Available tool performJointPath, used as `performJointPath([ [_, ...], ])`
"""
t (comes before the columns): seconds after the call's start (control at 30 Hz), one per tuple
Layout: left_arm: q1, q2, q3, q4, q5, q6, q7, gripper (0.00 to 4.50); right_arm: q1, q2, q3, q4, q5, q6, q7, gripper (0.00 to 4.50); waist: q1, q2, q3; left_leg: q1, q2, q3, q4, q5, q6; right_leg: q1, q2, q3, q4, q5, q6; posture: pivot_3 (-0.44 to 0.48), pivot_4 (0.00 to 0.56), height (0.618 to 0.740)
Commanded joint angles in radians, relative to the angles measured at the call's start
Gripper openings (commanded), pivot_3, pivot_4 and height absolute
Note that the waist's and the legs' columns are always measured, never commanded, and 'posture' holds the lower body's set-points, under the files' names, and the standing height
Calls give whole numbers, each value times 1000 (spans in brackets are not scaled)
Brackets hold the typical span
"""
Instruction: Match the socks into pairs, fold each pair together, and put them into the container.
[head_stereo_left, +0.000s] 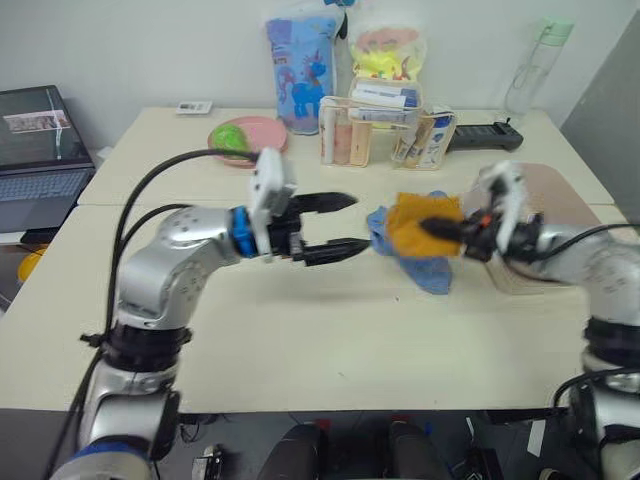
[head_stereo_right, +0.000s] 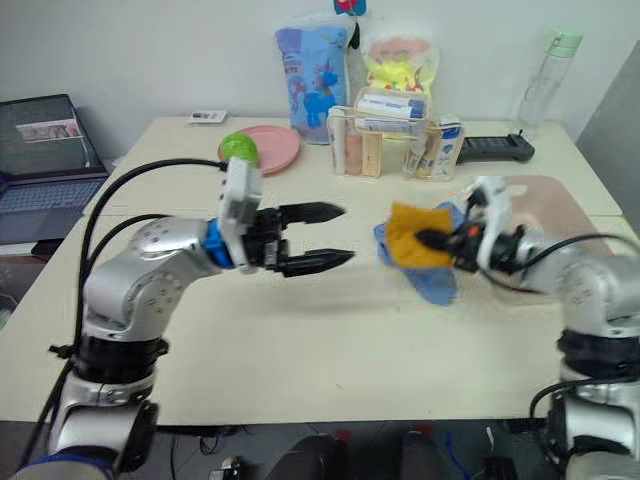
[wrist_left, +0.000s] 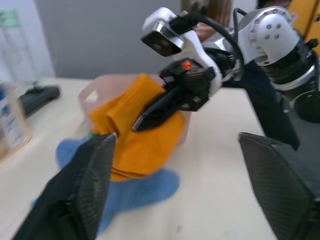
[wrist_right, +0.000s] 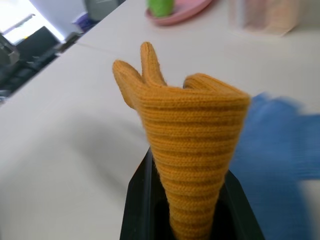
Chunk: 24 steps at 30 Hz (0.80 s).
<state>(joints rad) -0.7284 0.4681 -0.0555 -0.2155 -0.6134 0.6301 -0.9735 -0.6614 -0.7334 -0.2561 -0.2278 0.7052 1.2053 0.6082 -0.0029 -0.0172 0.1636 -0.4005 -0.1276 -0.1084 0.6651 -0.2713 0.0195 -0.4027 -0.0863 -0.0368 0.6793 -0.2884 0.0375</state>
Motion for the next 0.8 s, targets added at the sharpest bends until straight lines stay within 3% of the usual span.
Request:
performJointPath([
  [0.03,-96,-82,-21,55,31,-46,57,4456,-56,-137,-30,26,-104,-118,-9,0,-1,0,0,0,0,1,0,0,0,0,0,1,1,0,0,0,150,740],
  [0.2,-161,-226,-91,152,104,-144,90,4456,15,-414,160,134,-475,-575,43,0,4,0,0,0,0,4,0,2,2,0,-1,1,0,0,0,0,150,740],
  [0.33,-175,-271,-120,191,147,-189,90,4456,33,-413,252,267,-628,-836,45,0,-6,-1,1,1,1,8,0,2,2,0,-1,4,1,0,0,0,150,740],
  [0.6,-101,-250,-152,111,166,-171,79,4456,-5,-417,475,591,-976,-1315,58,0,-1,0,0,1,1,8,0,2,2,-1,-1,4,1,0,0,0,150,740],
  [0.8,-52,-235,-155,43,161,-130,104,4456,-49,-394,529,766,-1080,-1452,92,0,2,0,0,1,1,8,0,3,1,-1,-1,4,1,0,0,0,150,740],
])
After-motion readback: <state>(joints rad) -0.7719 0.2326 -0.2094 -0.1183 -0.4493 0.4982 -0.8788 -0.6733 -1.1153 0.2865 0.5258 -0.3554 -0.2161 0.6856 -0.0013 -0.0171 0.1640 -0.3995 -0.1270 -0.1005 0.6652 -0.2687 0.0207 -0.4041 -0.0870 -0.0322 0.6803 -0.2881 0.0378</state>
